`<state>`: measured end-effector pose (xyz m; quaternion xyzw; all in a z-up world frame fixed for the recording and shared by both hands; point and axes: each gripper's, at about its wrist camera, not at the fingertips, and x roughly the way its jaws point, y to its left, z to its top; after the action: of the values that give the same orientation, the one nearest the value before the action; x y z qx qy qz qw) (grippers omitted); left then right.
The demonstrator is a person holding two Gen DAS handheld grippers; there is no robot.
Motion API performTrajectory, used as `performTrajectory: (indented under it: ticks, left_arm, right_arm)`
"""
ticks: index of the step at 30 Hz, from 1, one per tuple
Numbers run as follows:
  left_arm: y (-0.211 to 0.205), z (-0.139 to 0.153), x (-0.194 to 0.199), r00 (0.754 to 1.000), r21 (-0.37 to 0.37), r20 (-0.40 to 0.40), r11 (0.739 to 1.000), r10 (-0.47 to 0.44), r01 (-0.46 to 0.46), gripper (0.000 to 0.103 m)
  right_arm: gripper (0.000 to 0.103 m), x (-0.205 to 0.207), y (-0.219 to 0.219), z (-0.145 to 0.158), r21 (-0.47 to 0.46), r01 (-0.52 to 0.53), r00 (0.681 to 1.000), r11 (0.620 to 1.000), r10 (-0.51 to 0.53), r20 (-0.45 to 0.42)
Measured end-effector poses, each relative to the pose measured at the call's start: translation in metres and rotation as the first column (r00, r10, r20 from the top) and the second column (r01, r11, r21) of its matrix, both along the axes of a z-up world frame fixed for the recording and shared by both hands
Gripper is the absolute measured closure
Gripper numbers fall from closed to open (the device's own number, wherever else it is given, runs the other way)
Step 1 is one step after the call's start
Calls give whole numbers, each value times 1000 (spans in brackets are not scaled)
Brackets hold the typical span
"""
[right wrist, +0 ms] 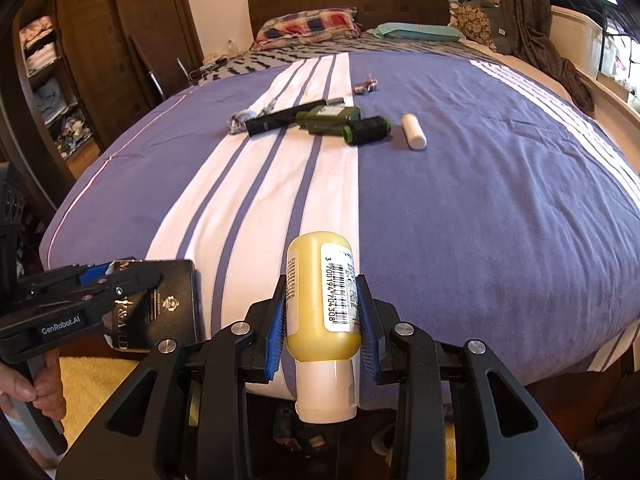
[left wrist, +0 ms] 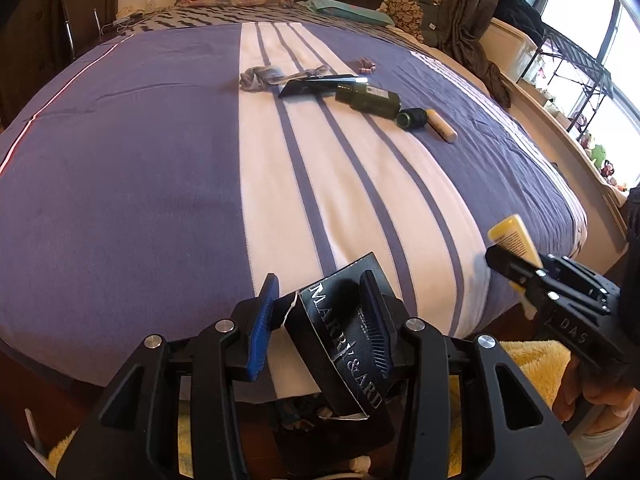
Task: Collect trash
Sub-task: 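Lower the box and yellow bottle into the bin and open both tools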
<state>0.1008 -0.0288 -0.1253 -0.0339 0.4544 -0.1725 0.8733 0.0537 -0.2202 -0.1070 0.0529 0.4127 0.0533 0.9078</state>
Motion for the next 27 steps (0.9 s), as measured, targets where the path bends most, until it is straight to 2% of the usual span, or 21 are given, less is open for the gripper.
performTrajectory:
  ticks: [12,17,22,27]
  left_arm:
    - [-20,22,-22,991,37,110,997,-78,75,82]
    - [-29,34,-42,983,81,146,992,-109,98,85]
    - [-27,28,-65,983,101,132,989,-125,112,85]
    - [-22,7,-90,988,116,89,986,-129,118,85]
  right_arm:
    - [70,-12,-7,1,20,16,1000,1000,-17,17]
    - [70,-26,-6,9,20,-2,999,1000,2,37]
    - [70,-45,-1,7,27,-27,999,999,26,26]
    - [70,-62,12,-16,30,-67,997,997,68,-48]
